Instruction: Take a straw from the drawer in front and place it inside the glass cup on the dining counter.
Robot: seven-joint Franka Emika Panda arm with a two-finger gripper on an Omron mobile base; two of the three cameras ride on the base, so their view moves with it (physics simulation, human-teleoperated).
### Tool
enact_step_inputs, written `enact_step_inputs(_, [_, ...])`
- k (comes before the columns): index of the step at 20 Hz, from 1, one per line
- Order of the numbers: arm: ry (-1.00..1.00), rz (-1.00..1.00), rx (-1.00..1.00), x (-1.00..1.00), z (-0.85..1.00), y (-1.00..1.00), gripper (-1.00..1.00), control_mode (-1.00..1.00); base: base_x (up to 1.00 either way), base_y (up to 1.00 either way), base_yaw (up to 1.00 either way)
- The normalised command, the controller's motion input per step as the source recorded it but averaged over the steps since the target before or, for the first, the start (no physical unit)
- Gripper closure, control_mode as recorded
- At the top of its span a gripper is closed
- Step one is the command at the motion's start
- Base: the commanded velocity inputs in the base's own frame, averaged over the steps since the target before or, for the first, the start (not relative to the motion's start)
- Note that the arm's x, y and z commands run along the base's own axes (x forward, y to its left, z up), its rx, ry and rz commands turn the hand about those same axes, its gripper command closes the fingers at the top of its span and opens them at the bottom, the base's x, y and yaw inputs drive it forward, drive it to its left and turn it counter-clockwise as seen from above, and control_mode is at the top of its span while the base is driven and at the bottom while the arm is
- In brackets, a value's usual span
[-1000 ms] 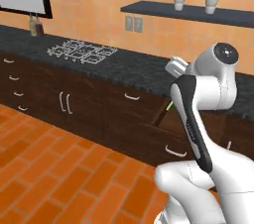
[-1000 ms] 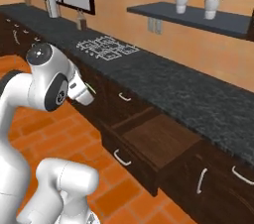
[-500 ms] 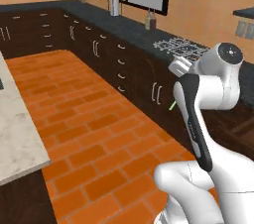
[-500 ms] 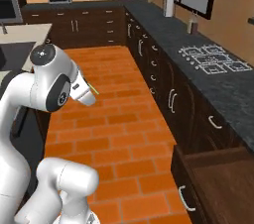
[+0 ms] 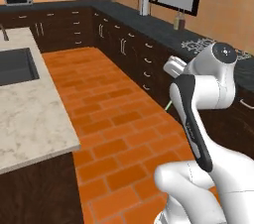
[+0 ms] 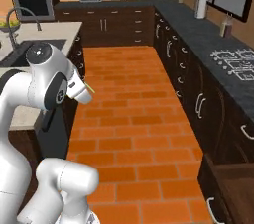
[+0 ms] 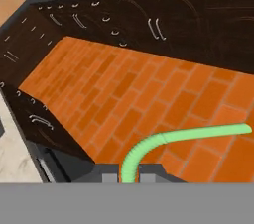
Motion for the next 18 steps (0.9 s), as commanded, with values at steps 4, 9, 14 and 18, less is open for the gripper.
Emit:
enact_step_inputs(4, [0.0,0.0,0.0,0.0,0.0,0.0,1.0,1.0,0.0,1.0,0.13])
enact_step_inputs(9, [0.0,0.0,0.0,0.0,0.0,0.0,1.0,1.0,-0.02,1.0,0.13])
enact_step_inputs(14, [0.0,0.0,0.0,0.0,0.0,0.0,1.0,1.0,-0.14,1.0,0.2])
enact_step_inputs(18, [0.0,0.0,0.0,0.0,0.0,0.0,1.0,1.0,0.0,1.0,0.18])
